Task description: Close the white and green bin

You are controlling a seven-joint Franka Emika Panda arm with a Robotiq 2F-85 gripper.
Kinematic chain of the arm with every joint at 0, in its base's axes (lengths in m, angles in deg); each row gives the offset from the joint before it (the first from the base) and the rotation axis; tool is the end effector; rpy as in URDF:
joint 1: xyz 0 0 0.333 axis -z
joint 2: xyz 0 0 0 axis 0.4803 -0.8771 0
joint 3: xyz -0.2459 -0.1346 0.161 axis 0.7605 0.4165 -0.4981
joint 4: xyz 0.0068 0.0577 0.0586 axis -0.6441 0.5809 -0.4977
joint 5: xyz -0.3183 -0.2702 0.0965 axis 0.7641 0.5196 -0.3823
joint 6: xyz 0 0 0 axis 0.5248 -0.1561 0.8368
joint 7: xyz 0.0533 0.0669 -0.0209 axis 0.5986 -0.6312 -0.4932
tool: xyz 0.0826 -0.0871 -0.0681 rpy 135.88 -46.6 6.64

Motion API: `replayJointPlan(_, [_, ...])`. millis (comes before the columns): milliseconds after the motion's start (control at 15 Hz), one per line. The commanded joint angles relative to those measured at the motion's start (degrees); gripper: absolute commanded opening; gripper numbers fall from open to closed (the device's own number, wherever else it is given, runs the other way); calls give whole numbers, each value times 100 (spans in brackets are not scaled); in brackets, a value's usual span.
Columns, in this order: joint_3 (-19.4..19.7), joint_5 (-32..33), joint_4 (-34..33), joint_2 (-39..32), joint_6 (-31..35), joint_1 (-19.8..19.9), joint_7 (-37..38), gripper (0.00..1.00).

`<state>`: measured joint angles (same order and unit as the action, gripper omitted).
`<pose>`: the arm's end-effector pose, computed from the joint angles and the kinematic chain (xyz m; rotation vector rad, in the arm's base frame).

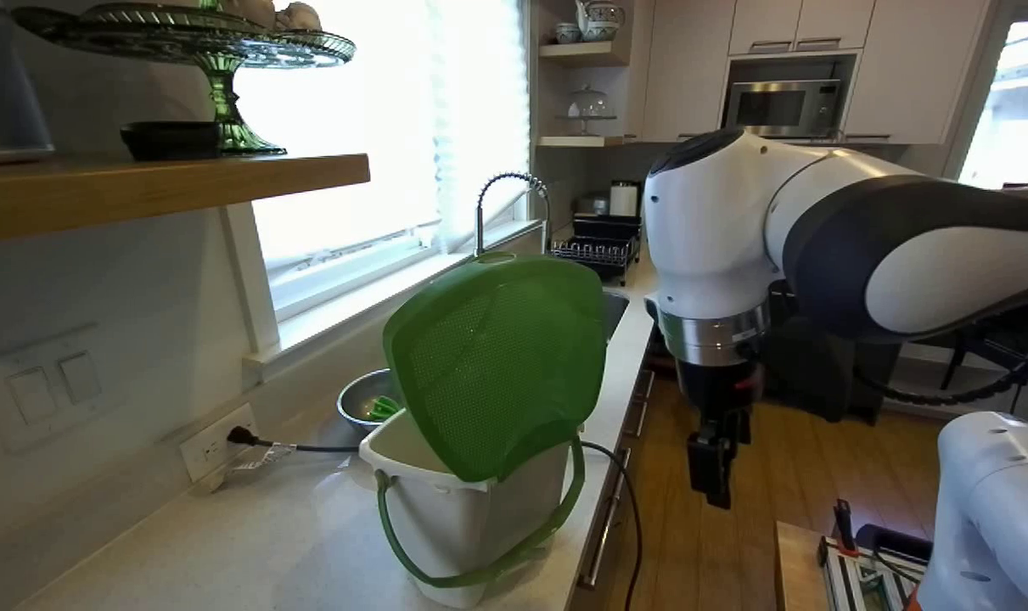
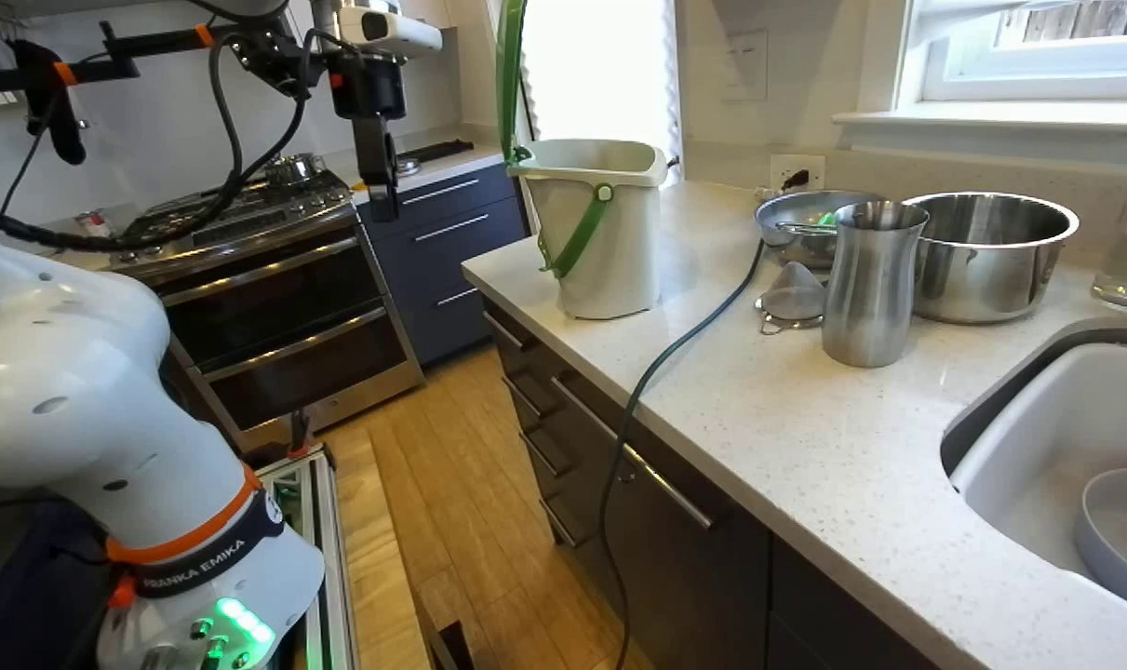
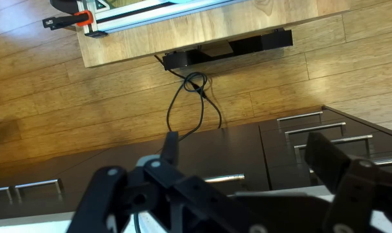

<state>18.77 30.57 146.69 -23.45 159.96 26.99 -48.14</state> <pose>0.3408 0.1205 0.4778 2.9081 -0.2751 -0.2631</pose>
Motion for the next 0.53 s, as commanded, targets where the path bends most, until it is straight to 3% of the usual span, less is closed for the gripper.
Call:
replayJointPlan(0, [45,149,-210,241,205,-141,-37,100])
replayJointPlan(267, [-79,392,-691,466,682,-203,-78,100])
replayJointPlan(467, [-190,277,-871,551,1530,-188,185,100])
